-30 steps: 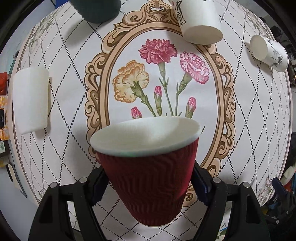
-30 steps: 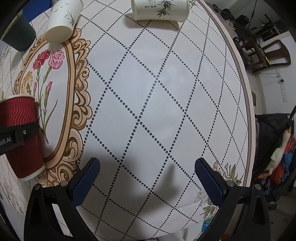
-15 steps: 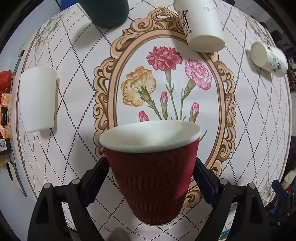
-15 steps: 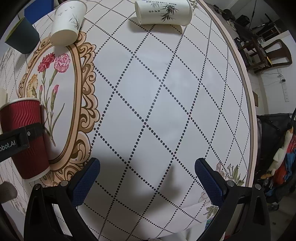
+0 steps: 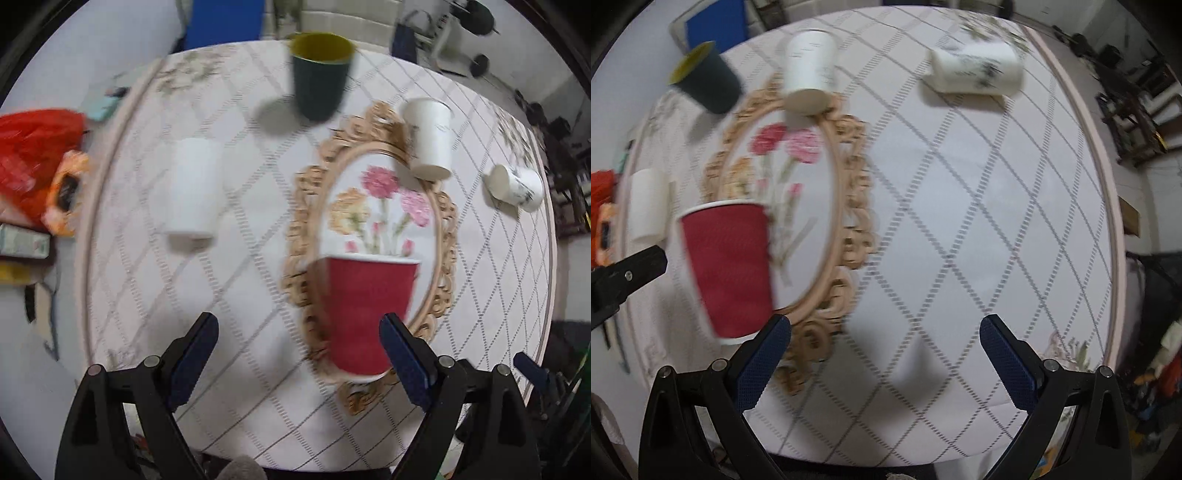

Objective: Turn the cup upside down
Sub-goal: 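Close the right gripper on the red cup while the left gripper releases it, then roll the right gripper to turn the red cup rim-down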

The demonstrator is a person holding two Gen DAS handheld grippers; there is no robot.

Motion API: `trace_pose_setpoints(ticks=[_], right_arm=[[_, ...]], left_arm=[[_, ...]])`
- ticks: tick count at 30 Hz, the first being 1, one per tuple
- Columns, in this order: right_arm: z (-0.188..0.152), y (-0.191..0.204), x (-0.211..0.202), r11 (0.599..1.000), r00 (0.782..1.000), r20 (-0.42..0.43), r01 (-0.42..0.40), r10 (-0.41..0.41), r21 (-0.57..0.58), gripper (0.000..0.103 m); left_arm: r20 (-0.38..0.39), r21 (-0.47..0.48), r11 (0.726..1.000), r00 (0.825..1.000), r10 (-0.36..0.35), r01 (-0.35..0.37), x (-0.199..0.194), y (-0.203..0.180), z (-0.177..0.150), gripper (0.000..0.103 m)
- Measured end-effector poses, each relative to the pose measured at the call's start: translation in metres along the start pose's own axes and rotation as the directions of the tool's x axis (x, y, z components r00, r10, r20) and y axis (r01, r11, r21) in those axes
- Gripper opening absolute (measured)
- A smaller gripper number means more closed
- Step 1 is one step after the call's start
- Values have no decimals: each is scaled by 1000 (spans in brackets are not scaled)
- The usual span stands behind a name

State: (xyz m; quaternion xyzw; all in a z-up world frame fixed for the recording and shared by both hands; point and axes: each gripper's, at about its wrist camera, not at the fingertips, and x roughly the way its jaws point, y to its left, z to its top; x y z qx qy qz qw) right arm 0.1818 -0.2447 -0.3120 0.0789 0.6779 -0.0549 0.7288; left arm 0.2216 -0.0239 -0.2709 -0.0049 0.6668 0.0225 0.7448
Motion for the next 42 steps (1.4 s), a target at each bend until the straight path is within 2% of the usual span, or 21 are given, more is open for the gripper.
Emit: trace_pose_setpoints(ticks=[6,10,12,13,14,15,16,18,19,20,21,22,25,26,28,30,32,35,37,42], right_arm=[[-3,36,-13,992,999,-2,-53,53,-113,103],[-1,61,-19,963,1000,6,-6,8,-269,103],[0,76,-24,916,999,16,44,-41,-399,103],[1,85,-26,875,997,31,80,-74,-477,103],[-1,97,-30,814,992,62,125,-109,-567,103],[-3,107,-33,745,985,103,173,-140,-644,103],[-7,119,-36,655,974,155,226,-165,-721,103],[-21,139,-37,419,946,261,320,-193,-850,103],[-32,149,-32,253,923,324,371,-207,-894,103],[-38,155,-27,123,902,371,403,-219,-907,103],[-50,159,-18,-42,877,427,429,-220,-903,103],[-61,160,-8,-204,851,481,442,-213,-873,103],[-85,154,21,-565,797,586,417,-151,-712,103],[-92,148,31,-668,786,607,388,-121,-635,103],[-103,137,49,-823,773,633,329,-47,-462,103],[-108,127,61,-908,767,641,288,28,-305,103],[-111,121,71,-954,769,632,249,91,-167,103],[-109,123,80,-973,785,605,217,130,-73,100],[-104,124,89,-980,788,597,200,150,-19,94],[-101,121,107,-987,802,578,155,151,44,89]], left_arm=[[-2,-100,994,999,51,-51,5,39,-26,89],[-44,-134,989,997,62,-67,24,57,-39,89],[-66,-152,985,995,71,-80,39,63,-44,89],[-81,-163,983,994,67,-80,49,66,-48,89],[-94,-169,982,993,68,-84,57,69,-48,89],[-107,-174,981,992,68,-86,62,71,-48,91],[-120,-181,980,991,64,-85,70,72,-50,93],[-135,-200,977,989,51,-77,84,76,-53,93],[-143,-209,975,989,41,-71,90,78,-54,93],[-151,-217,974,988,37,-69,96,79,-55,93],[-155,-223,972,987,33,-67,101,80,-56,93],[-156,-235,970,987,24,-61,105,81,-57,93],[-157,-257,965,988,15,-56,112,85,-60,94],[-153,-266,962,988,16,-57,114,87,-61,94],[-152,-278,959,988,14,-56,117,90,-63,94],[-155,-298,953,988,7,-54,120,95,-66,94],[-158,-314,948,987,2,-52,124,99,-70,94],[-162,-338,940,987,-10,-46,130,107,-75,94],[-165,-346,937,986,-15,-44,134,112,-79,94],[-174,-352,935,984,-26,-38,142,117,-81,94]])
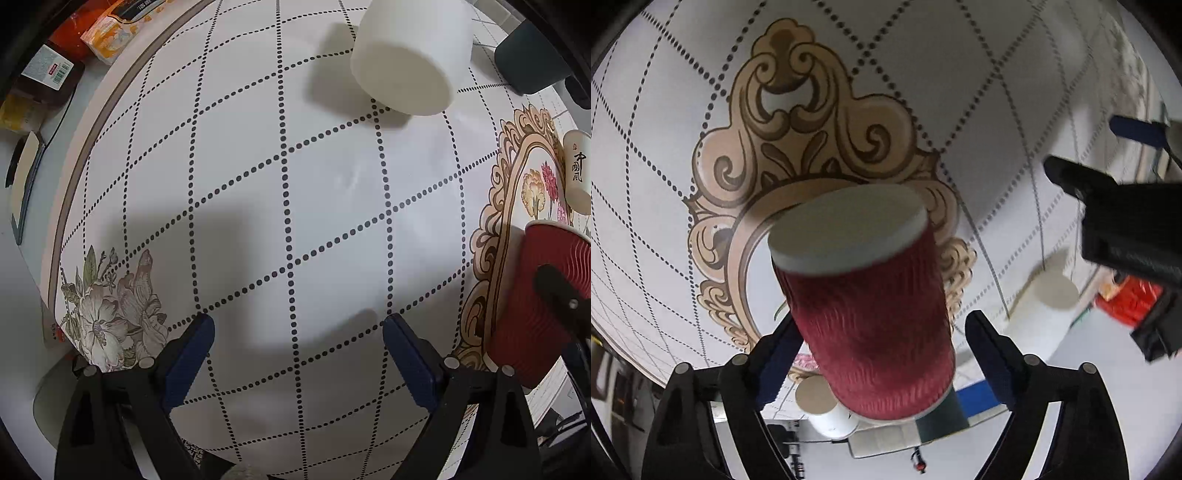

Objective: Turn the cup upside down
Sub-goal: 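Roll the right gripper to turn the red cup rim-down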

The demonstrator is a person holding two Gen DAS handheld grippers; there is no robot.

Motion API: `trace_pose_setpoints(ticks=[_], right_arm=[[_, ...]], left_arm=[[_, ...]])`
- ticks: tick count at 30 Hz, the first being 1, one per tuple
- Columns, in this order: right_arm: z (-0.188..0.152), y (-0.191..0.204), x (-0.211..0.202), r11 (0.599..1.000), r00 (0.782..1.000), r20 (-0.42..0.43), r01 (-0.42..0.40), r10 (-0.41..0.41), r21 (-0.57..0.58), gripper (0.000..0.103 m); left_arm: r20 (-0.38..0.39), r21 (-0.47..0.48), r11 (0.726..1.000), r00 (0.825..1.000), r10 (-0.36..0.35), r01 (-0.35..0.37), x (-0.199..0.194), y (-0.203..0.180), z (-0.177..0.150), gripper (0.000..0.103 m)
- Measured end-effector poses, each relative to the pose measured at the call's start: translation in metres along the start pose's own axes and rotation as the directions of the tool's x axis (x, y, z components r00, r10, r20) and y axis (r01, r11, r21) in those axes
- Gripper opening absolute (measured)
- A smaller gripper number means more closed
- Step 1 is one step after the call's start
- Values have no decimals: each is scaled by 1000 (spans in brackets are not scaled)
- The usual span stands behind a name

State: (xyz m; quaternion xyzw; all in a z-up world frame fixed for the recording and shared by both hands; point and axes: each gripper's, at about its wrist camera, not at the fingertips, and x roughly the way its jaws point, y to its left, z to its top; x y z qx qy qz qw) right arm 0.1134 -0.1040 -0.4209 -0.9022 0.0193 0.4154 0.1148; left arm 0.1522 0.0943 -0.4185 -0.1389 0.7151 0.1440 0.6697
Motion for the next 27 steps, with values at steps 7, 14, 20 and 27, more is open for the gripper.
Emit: trace_pose_setpoints(ticks=[7,14,20,27], right_arm=[[1,4,13,999,1000,20,-18,19,-42,82],[-7,-3,26,999,999,36,-30,30,-10,79],[-7,-10,27,998,998,51,-43,41,38,78],[-20,-44,16,959,991,37,-130,125,250,78]], left_arm=[[0,18,1000,1000,-1,1,2,-13,27,94],[7,27,1000,1000,0,-1,-2,-25,37,94],[16,23,1000,1000,7,-8,-15,-31,42,94],[35,39,999,999,24,-25,-24,-27,42,93]])
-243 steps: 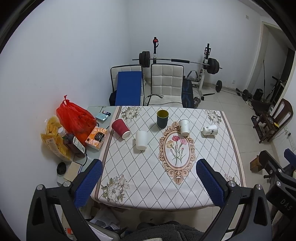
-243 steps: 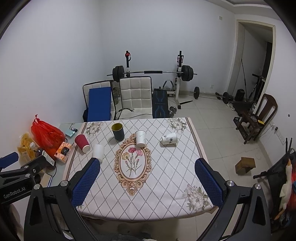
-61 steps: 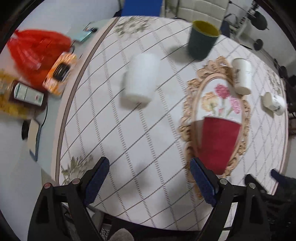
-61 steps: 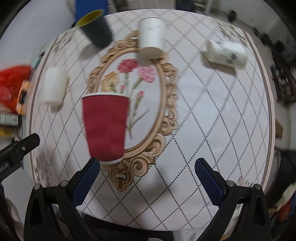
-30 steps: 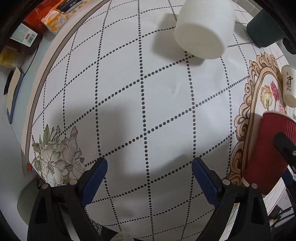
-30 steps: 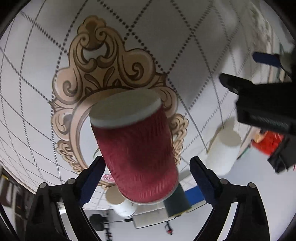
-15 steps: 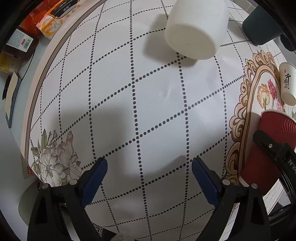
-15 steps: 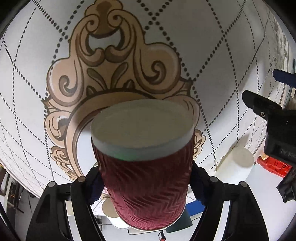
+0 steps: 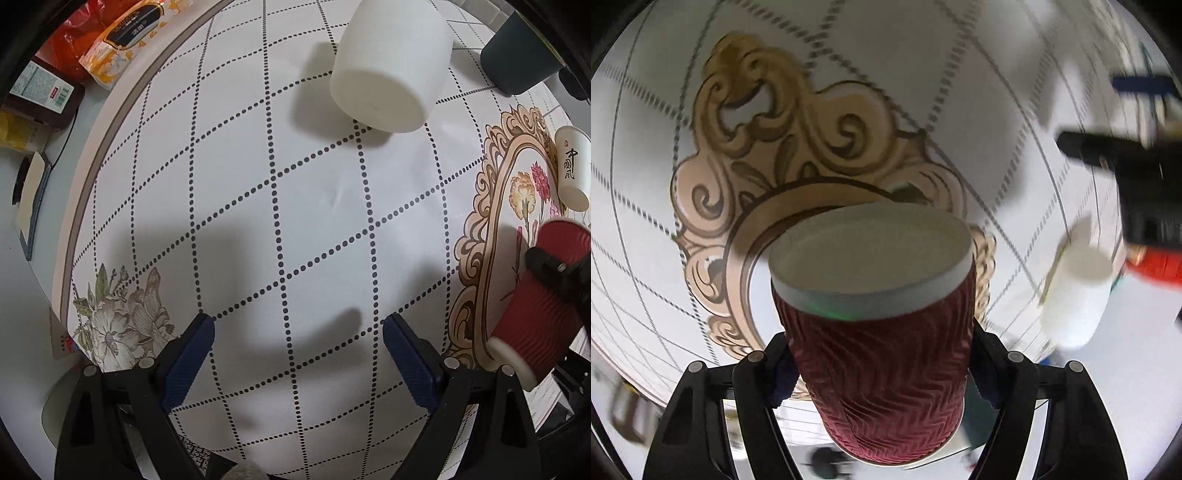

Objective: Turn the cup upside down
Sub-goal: 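Roll the right gripper to turn the red cup rim-down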

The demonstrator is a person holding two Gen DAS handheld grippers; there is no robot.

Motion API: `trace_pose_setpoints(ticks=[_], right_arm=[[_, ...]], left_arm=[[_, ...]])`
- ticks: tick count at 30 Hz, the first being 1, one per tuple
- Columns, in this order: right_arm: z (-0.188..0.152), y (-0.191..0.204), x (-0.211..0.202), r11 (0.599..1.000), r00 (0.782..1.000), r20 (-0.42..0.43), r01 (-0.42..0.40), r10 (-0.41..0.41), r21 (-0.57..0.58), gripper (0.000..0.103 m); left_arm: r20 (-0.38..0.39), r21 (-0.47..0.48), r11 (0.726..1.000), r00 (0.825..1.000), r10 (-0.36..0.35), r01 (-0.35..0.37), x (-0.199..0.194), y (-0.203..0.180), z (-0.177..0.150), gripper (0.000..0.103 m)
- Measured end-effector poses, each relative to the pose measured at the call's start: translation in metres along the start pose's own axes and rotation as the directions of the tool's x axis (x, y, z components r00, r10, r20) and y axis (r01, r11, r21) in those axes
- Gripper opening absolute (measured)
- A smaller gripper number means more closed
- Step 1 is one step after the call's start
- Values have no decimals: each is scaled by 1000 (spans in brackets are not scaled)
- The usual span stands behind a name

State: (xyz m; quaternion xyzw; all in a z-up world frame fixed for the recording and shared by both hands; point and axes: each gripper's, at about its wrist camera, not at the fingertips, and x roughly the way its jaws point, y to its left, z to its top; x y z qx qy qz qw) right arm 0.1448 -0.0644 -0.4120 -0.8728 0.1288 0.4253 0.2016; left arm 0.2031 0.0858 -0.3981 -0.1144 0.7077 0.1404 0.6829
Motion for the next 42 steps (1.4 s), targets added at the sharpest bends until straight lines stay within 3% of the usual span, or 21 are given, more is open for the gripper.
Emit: trace_pose_setpoints(ticks=[4,6,9,14,19,22,26,29,31,34,38,42], right_arm=[[-10,-27,-2,970,992,-13,-117,123,213,78],[-15,-44,-7,916,976,6,-208,220,344,78],[-29,-59,-5,800,936,46,-322,348,507,78],[-57,-72,11,542,844,130,-444,520,713,78],[-82,-76,29,274,747,249,-500,616,822,78],[-98,-80,39,94,678,347,-523,648,847,78],[-114,-77,56,-98,596,445,-522,669,847,78],[-123,-74,70,-272,510,538,-505,672,819,78],[-130,-73,78,-368,468,587,-480,661,797,78],[-139,-71,87,-445,443,629,-454,638,772,78],[-152,-80,98,-490,440,644,-421,626,764,78],[-183,-72,113,-576,398,694,-388,599,720,78]], left_arm=[[18,25,1000,1000,14,-15,-10,-6,3,93],[22,35,999,1000,20,-21,-13,-9,4,93],[28,52,998,999,25,-26,-18,-17,7,93],[42,88,996,999,27,-31,-28,-33,7,93],[51,122,992,998,24,-30,-36,-49,0,93],[54,140,990,998,23,-31,-41,-61,-7,93],[52,150,988,998,23,-31,-43,-71,-14,93],[53,154,987,998,24,-32,-43,-77,-19,93],[55,155,987,998,24,-32,-43,-82,-24,93],[56,156,987,998,22,-30,-43,-87,-30,93],[54,157,987,998,19,-28,-43,-88,-31,93],[51,158,987,999,16,-24,-41,-83,-34,93]])
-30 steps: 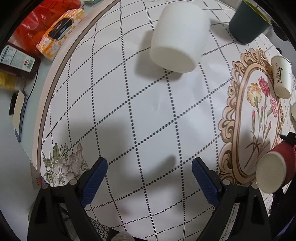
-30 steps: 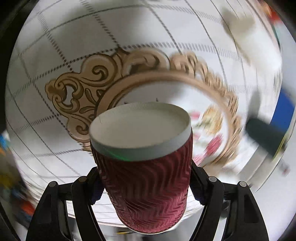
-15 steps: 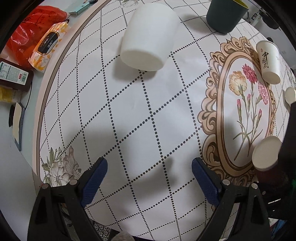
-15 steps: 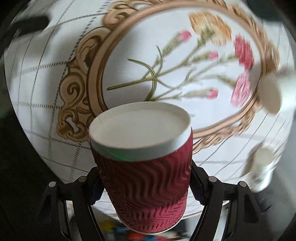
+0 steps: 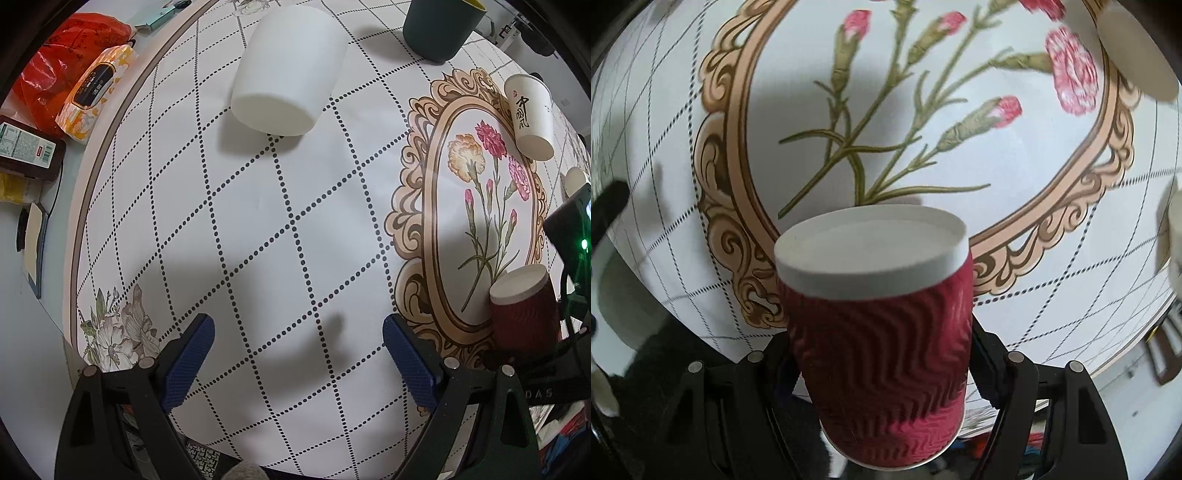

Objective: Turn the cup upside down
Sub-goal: 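Roll the right gripper to turn the red cup rim-down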

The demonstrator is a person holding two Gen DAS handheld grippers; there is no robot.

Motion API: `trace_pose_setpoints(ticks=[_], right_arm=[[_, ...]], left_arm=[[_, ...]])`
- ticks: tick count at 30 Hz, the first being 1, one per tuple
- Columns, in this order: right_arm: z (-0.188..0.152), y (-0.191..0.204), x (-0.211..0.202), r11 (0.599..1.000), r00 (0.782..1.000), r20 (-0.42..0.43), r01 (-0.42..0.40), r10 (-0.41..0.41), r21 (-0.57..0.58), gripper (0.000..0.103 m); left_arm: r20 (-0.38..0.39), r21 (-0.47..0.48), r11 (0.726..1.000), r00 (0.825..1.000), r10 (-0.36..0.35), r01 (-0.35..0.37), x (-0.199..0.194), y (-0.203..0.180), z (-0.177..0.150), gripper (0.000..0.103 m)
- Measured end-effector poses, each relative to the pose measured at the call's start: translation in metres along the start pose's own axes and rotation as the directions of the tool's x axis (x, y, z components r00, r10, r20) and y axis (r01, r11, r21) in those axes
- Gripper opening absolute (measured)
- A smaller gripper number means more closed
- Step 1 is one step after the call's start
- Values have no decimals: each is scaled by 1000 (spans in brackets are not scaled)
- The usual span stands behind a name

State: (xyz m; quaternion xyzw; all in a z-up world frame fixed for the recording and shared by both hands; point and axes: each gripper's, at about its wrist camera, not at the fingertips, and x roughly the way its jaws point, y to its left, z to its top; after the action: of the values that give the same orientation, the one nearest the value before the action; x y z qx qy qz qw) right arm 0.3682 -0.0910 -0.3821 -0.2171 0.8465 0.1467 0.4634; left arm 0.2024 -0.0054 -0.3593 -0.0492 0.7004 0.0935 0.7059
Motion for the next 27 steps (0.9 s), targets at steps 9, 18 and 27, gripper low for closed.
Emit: trace_pose_setpoints(ticks=[9,18,27], right_arm=[[9,-22,-4,999,1000,-13,-19,20,48,80],[28,-31,-52,999,999,25,-24,23,35,93],[47,-43,-66,999,999,35,-11,10,38,84]], left_arm=[[4,14,1000,1000,-2,2,-2,1,-4,93],[1,20,1000,1000,-9,9,-3,10,-10,93],[-14,27,1000,1000,-16,16,2,18,-21,93]])
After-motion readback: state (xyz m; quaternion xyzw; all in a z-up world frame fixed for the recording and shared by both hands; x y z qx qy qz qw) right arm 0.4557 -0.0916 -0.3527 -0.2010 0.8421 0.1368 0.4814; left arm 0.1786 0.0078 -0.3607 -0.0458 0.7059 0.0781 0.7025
